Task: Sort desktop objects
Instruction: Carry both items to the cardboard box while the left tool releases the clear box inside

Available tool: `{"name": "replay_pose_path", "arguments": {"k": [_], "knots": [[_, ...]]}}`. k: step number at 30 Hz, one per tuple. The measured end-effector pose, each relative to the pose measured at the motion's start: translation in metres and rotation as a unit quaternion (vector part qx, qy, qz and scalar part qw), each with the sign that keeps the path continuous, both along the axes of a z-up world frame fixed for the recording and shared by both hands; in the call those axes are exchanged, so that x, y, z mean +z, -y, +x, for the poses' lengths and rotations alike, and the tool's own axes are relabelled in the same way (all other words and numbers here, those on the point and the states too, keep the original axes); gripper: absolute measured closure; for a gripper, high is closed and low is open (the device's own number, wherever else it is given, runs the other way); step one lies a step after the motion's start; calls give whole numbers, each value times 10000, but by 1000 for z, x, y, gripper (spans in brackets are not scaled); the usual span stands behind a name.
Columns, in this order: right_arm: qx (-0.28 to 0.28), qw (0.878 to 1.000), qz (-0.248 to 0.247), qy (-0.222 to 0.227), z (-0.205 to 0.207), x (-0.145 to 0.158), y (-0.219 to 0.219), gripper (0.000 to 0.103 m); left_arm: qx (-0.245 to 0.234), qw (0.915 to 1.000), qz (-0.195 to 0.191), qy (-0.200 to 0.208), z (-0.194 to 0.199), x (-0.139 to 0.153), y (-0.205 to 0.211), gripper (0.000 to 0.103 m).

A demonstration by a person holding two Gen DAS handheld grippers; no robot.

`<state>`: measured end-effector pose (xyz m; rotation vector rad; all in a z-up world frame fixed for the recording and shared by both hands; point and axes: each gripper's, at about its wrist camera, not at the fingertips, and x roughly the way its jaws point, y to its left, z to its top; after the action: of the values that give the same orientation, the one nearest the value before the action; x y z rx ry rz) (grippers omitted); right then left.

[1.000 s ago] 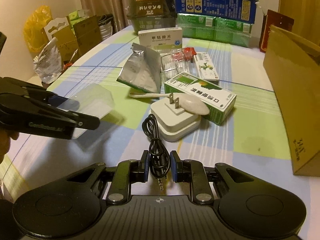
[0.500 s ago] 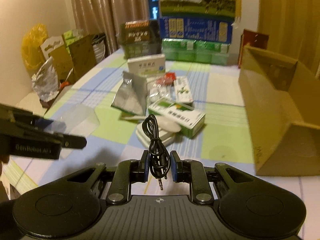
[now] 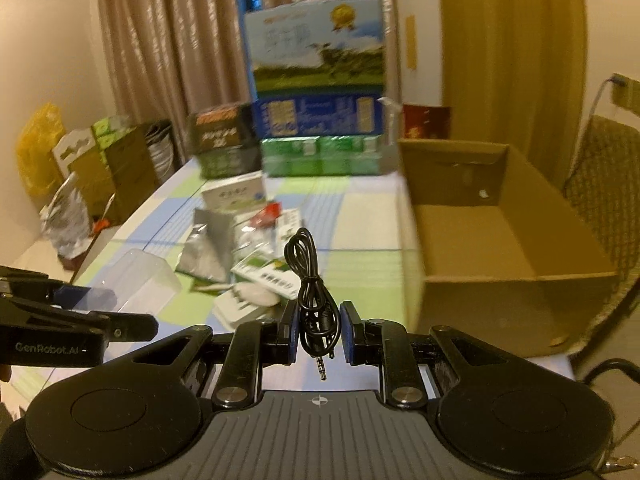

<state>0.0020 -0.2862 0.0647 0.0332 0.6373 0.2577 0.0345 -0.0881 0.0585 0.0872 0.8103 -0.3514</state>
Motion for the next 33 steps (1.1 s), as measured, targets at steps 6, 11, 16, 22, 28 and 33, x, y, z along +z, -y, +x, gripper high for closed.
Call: {"name": "replay_pose_path", "arguments": {"k": [6, 11, 16, 22, 28, 33], "knots": [[-386, 9991, 44, 156, -2, 17, 41, 85, -249, 9996, -85, 91, 0, 14, 38, 52], [-747, 9969, 39, 259, 3, 28, 81, 85, -552, 9984, -115, 105, 5, 21, 80, 52], [-1000, 9944, -80, 333, 14, 32, 115, 85, -867, 9959, -193, 176, 19, 30, 126, 52], [-1143, 9928, -159, 322, 34, 28, 145, 85, -1016, 9942, -304, 204, 37, 33, 164, 51], [-1189, 9924, -172, 264, 56, 22, 165, 85, -1086, 9934, -360, 123, 61, 26, 194, 51], [-1175, 9926, -205, 203, 71, 14, 173, 85, -1142, 9927, -396, 57, 77, 19, 210, 51]]}}
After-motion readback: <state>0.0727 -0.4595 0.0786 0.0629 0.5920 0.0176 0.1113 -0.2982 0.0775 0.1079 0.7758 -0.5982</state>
